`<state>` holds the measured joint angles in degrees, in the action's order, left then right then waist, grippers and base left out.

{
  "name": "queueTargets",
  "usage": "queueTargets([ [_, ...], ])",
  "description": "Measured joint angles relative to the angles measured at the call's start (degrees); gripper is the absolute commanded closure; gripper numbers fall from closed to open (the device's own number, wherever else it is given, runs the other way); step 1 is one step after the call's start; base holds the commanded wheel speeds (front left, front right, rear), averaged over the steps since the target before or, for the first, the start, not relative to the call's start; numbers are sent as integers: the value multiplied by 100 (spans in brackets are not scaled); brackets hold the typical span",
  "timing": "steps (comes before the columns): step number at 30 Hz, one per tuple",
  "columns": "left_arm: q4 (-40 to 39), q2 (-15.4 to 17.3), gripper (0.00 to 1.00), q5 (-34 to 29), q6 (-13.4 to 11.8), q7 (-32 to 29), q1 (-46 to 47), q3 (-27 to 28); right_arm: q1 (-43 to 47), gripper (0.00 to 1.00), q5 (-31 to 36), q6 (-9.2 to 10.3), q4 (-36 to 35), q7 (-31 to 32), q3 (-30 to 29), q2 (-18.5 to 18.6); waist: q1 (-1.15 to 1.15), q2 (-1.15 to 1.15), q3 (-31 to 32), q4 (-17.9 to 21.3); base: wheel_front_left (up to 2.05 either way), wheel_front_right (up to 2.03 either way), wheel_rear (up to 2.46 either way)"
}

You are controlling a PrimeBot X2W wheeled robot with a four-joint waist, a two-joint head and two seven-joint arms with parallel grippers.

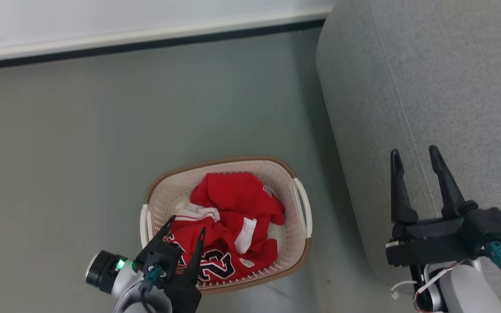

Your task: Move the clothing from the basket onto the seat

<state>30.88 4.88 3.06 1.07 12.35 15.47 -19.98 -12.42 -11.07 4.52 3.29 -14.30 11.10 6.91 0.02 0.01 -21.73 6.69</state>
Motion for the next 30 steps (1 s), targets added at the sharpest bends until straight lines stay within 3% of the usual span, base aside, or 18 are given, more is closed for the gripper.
queueTargets([
  [19,1068,40,0,-392,104,-278,1458,-234,-1044,0,54,-51,-563,-42,-87,-59,0,0,-1741,380,0,0,0],
  [30,1734,87,0,-472,87,-376,1923,-194,-1323,0,97,-108,-430,-42,-86,-130,-1,0,-2438,486,0,0,0],
])
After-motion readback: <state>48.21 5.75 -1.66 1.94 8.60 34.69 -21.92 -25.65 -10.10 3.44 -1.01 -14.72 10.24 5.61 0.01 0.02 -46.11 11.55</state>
